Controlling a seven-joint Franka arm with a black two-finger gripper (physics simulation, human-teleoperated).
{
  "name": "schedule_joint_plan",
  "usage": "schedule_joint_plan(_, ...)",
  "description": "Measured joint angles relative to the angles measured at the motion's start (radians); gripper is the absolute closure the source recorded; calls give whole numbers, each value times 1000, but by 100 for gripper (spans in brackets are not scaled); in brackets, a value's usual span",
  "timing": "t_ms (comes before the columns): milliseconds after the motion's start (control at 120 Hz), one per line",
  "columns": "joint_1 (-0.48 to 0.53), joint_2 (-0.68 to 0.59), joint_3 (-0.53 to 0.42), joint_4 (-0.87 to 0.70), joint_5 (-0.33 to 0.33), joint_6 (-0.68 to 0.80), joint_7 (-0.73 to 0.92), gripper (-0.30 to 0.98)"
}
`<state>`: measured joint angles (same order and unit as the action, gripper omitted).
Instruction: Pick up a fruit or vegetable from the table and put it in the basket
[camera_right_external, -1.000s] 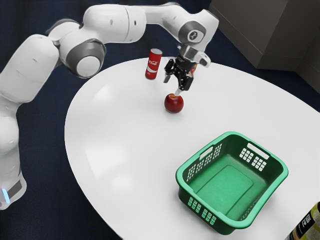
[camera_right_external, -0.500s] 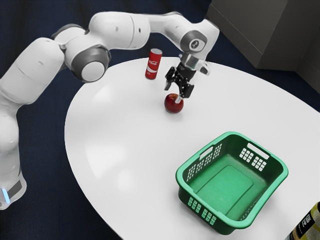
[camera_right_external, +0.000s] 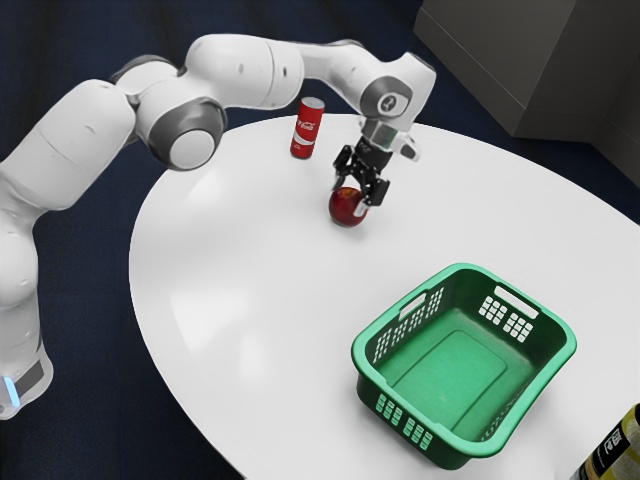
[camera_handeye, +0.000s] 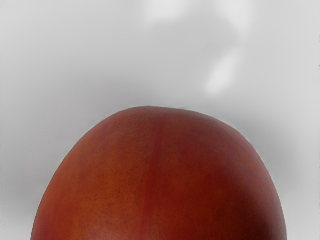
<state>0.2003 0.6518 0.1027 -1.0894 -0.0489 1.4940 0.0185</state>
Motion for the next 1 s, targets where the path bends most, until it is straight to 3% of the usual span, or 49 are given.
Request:
schedule_joint_plan(375, -5, 62, 0, 19, -3, 66, 1, 0)
schedule_joint_plan(600, -5, 64, -7, 23, -11, 76, 3, 31)
schedule_joint_plan(1000, -42, -25, -38, 22, -28, 77, 8, 28)
